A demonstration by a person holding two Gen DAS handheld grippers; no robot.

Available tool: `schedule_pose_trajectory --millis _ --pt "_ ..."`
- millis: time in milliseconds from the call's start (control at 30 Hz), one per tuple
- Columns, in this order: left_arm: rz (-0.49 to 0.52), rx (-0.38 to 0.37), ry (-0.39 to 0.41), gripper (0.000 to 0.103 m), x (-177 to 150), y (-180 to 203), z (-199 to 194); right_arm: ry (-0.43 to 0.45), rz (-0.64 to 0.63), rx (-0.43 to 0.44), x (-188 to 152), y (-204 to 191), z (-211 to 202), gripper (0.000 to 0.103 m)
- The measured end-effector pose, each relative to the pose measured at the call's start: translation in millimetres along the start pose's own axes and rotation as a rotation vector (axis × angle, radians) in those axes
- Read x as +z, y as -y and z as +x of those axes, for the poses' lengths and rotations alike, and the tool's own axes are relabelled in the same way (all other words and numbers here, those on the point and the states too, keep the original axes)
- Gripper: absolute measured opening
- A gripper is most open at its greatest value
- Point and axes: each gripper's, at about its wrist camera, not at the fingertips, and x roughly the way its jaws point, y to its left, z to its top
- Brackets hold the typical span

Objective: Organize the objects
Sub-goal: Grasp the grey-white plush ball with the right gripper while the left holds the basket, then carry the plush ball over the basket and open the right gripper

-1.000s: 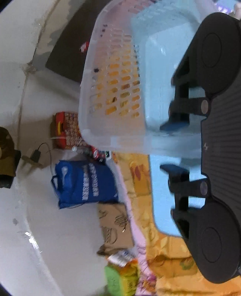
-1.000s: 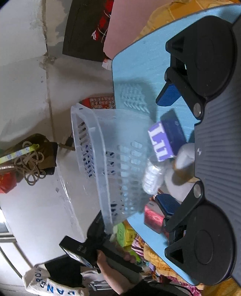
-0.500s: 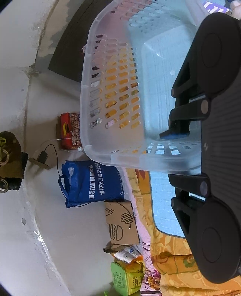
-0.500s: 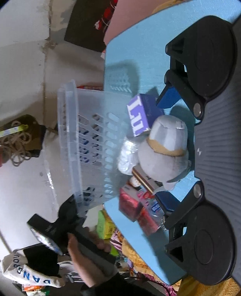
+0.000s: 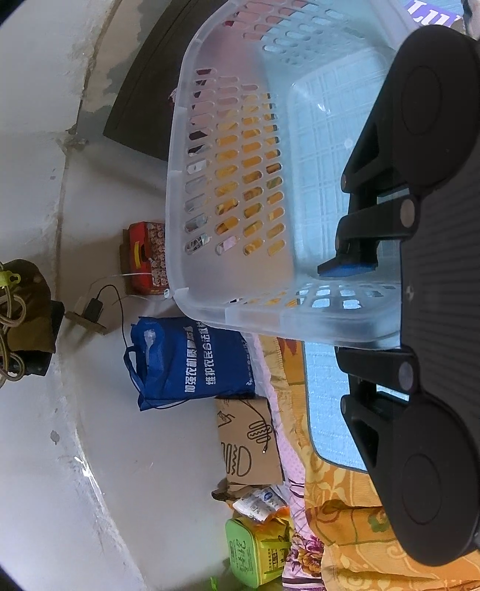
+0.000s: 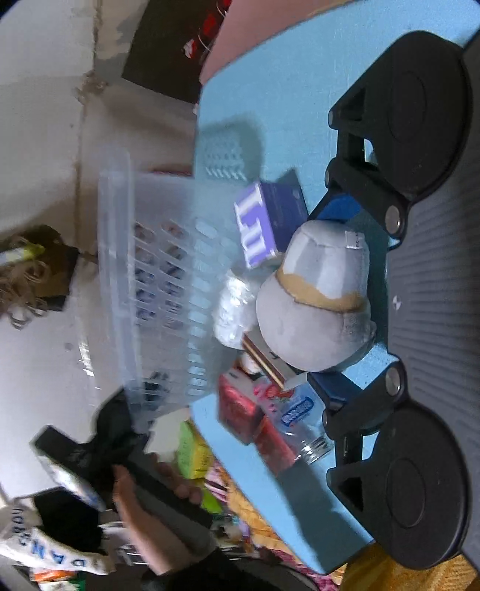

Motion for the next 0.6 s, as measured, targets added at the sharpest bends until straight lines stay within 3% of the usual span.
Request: schedule_pose_trajectory --millis 233,333,500,600 --pt "-0.014 -0.004 0.005 0.025 1 -3 0 0.112 0.161 -0.001 -7 29 -31 0.083" --pt "-0.013 0.003 0.003 0.024 2 -3 1 0.153 0.228 0.09 3 41 -41 0.083" --pt "-0.013 0.006 0.005 0.024 2 -3 1 0.284 0.173 0.099 53 37 -75 0.083" --pt "-0.015 0.011 0.0 0.024 2 -4 2 0.316 0.115 0.101 97 30 -82 0.083"
